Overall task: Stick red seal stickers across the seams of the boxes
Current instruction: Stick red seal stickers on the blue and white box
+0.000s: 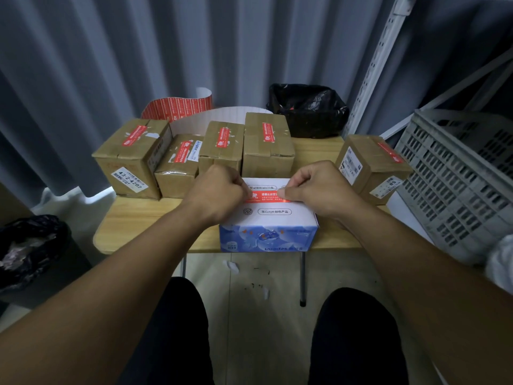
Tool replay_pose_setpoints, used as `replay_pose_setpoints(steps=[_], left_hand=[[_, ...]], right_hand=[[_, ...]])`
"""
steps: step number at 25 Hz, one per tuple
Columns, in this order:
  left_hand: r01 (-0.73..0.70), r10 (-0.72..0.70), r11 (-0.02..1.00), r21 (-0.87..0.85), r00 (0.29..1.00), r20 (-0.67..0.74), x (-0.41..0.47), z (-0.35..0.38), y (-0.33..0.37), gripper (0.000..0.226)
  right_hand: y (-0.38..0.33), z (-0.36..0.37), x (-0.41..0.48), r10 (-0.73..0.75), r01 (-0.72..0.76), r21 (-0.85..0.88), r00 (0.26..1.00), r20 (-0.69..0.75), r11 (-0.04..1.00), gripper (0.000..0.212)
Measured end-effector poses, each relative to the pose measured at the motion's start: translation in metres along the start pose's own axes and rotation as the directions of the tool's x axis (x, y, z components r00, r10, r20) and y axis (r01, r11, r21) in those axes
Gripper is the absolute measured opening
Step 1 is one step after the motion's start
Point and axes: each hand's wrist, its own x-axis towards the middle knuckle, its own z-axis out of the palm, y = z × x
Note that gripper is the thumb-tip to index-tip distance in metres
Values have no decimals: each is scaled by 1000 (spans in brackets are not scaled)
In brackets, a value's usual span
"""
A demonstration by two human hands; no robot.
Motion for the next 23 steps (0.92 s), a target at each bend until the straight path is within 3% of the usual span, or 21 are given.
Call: replay_pose_setpoints(steps=[12,23], left_hand=[[24,-24,1000,15,1000,8,1,-1,2,13],[-11,14,996,92,999,-30,-1,4,-1,15]], right_hand=[[-5,-5,2,38,-36,-29,998,59,999,19],[9,11,-4,-83,60,-171,988,-131,984,23]])
